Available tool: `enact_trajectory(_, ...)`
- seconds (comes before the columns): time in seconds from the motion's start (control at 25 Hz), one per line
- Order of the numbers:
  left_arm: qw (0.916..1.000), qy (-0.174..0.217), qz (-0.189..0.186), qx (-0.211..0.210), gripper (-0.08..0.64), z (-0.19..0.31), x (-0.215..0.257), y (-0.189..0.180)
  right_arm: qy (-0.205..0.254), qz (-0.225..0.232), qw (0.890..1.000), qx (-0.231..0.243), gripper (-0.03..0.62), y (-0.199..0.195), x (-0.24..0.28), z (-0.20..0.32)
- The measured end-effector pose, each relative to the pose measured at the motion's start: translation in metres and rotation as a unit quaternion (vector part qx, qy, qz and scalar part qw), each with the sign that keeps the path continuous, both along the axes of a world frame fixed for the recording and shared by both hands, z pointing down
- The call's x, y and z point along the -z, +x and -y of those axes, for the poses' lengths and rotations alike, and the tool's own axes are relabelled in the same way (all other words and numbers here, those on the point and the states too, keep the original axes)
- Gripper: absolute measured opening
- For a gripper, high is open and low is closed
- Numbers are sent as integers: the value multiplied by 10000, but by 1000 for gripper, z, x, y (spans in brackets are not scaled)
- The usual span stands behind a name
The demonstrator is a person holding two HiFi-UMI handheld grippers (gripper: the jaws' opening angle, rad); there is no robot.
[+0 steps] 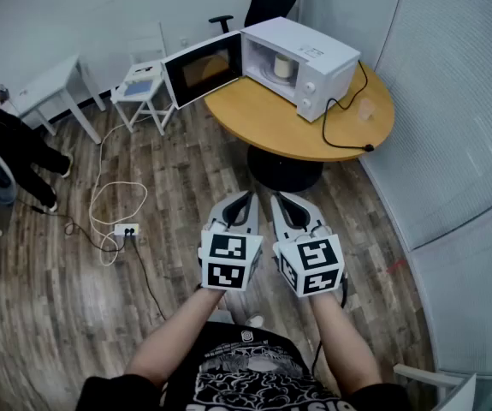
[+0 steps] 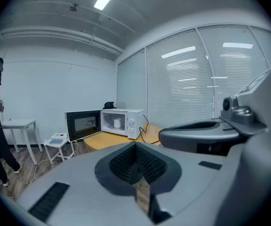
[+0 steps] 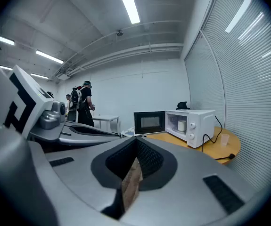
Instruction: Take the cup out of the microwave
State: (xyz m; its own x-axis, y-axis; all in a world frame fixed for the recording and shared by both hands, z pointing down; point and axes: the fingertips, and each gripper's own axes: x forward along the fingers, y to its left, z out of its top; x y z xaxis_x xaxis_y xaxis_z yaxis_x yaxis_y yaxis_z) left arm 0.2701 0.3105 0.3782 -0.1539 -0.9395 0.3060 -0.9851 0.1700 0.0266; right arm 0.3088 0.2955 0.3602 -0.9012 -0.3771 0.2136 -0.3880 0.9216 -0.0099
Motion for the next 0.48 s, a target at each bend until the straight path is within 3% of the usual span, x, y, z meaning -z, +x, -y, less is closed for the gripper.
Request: enact_trajectory(0.48,10000,-38,-85,20,9,12,-11,-32,-128,-91,9999,-11,15,-29,-15,14)
